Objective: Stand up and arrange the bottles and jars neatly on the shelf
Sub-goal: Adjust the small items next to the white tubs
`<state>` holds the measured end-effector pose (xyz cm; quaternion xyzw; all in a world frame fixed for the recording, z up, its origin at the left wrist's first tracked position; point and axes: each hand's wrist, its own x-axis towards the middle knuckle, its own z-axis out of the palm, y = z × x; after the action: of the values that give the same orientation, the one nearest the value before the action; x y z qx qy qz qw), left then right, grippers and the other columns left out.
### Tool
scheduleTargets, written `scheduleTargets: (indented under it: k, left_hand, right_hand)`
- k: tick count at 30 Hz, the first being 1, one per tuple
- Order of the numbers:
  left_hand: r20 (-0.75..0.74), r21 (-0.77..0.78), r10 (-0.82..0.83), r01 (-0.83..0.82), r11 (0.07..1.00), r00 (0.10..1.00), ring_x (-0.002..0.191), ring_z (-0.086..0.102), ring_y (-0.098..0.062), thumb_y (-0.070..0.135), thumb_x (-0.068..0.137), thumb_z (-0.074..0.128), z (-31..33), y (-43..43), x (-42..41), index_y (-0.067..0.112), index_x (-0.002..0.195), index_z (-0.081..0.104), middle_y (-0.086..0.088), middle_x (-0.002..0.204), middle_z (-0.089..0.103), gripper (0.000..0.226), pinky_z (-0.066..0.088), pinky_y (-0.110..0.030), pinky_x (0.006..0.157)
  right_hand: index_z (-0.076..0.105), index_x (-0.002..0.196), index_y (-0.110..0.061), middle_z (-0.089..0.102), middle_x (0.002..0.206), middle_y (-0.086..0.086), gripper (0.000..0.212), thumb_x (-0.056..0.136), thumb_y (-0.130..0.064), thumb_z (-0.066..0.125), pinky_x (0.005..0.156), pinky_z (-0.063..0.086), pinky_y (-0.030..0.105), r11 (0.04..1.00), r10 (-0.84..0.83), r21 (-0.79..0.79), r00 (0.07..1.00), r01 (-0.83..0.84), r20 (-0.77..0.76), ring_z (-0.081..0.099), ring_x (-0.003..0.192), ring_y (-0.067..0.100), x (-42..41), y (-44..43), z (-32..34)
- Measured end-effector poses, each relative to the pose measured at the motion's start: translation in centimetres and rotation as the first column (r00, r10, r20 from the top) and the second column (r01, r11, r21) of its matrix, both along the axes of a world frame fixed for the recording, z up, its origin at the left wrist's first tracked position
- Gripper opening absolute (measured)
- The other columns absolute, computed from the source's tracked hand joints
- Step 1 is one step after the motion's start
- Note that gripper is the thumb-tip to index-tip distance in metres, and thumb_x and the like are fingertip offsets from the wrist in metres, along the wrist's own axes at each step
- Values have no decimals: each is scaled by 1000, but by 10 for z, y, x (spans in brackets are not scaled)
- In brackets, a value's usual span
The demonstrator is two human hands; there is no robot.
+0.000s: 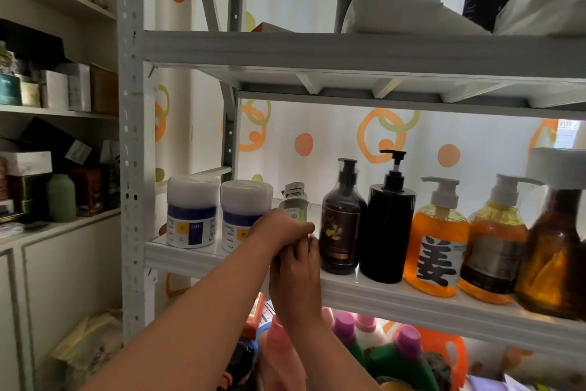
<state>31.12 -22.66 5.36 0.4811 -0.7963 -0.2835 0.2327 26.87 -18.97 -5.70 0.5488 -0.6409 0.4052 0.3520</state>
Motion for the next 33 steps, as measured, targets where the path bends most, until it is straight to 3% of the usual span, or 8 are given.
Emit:
scheduleTargets:
  k: [6,10,12,14,18,22,26,33]
  left_hand:
    - [31,-101,32,-29,994,999,83,64,-20,45,77,60,0,6,2,15,94,56,-4,86,65,36,52,-29,73]
    - [-29,-327,118,-121,937,993,86,62,-22,47,73,66,-11,12,3,14,108,50,-2,94,63,51,45,-27,67]
    - [-124,-398,118,-159,904,985,94,64,-24,43,70,70,-19,14,3,16,114,43,-3,106,65,58,45,-27,68]
    - [-215,-402,112,-192,895,970,97,64,-23,40,69,72,-25,15,5,16,116,43,-3,111,65,61,44,-26,68]
    - [-352,-331,51,-175,927,935,104,63,-21,40,69,75,-34,14,6,17,120,47,-2,115,64,63,50,-29,82]
    - [-454,-244,0,-125,962,891,109,60,-19,39,72,74,-45,19,2,20,127,44,0,120,63,65,47,-31,91]
    - [-472,-226,-13,-107,968,882,111,59,-19,38,76,71,-49,18,2,22,129,40,1,121,62,64,45,-32,92]
    - [-476,-252,-28,-106,962,879,110,59,-18,40,78,69,-56,19,1,22,129,39,2,119,61,62,47,-33,93]
  right_hand:
    - [57,121,-1,61,119,21,46,77,-11,67,100,44,48,996,-80,25,992,83,-97,56,116,35,-1,3,-1]
    - [45,134,-3,48,137,19,51,84,-9,47,118,10,49,978,-97,164,978,128,-185,38,132,38,-5,-4,-9]
    - [44,136,-4,46,140,16,51,86,-8,47,118,9,43,981,-12,190,993,35,-121,33,136,34,-9,-8,-11]
    - [44,136,-5,47,141,13,51,86,-9,49,118,18,39,977,40,211,996,-22,-84,33,137,31,-11,-8,-10]
    - [26,145,-8,29,152,11,53,93,-15,35,115,-13,25,965,23,263,998,-5,-63,11,145,28,-16,-11,-21]
    - [42,137,-2,41,144,16,53,86,-18,41,116,12,33,974,-17,224,1000,17,-4,24,140,35,-16,-1,-23]
    - [30,144,-5,23,152,12,55,93,-26,27,119,12,36,981,-4,196,999,14,-47,8,144,32,-17,1,-26]
    - [33,142,-2,28,150,17,61,89,-34,36,118,13,30,979,-30,206,996,13,79,6,142,22,-18,5,-31]
